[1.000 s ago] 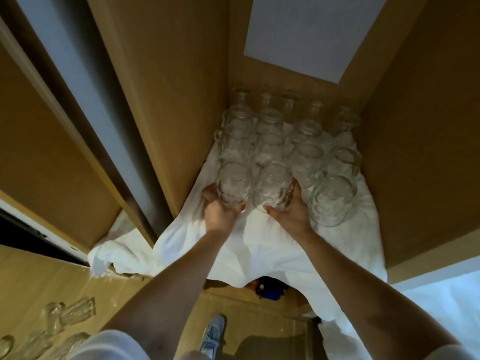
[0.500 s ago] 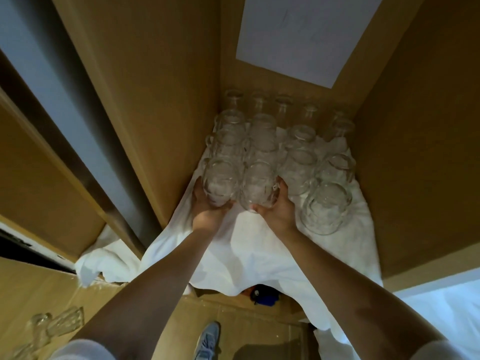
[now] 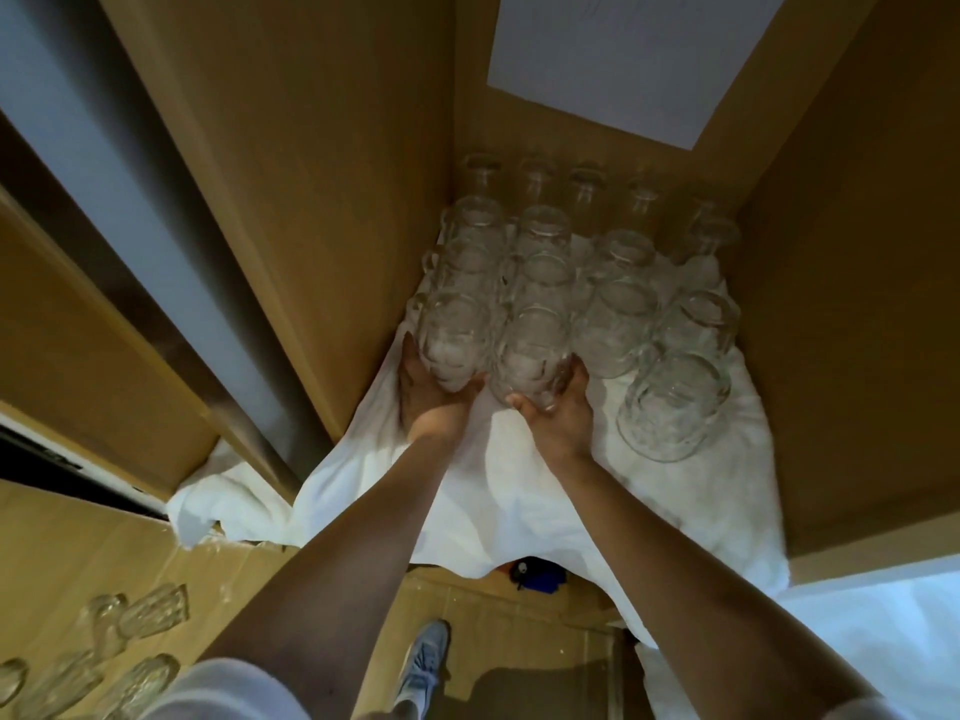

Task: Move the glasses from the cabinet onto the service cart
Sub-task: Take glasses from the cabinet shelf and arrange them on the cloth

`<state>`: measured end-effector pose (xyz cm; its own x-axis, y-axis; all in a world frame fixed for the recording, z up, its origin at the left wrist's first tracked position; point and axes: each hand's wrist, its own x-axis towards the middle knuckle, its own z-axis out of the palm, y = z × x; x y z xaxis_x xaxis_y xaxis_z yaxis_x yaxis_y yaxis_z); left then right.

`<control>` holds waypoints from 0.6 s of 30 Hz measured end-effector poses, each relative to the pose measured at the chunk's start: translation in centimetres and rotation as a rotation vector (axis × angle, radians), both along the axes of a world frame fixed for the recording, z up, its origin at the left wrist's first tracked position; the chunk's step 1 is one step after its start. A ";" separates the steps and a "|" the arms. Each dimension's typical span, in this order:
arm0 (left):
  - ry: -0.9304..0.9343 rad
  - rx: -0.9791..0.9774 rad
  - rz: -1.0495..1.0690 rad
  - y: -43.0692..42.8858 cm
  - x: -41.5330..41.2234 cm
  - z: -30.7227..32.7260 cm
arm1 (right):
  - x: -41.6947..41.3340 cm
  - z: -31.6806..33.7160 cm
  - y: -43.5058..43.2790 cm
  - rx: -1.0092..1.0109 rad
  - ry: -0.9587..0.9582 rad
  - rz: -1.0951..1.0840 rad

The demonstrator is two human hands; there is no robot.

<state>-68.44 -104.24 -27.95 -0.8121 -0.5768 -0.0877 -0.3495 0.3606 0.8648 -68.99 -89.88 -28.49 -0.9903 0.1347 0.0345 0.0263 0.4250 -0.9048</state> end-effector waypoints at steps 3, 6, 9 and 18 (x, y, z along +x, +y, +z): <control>0.018 -0.088 -0.036 0.1 1.4 -0.8 | 0.4 -0.4 0.0 -0.060 0.044 -0.068; -0.011 -0.158 -0.080 -0.4 1.6 -1.4 | 0.5 -0.5 -0.1 -0.036 0.061 -0.094; -0.077 -0.182 -0.079 -0.7 1.1 -1.2 | 0.7 -0.5 -0.3 0.003 0.083 -0.073; -0.030 -0.243 0.018 0.6 2.0 -0.7 | 1.1 -0.5 -0.9 0.156 0.125 -0.097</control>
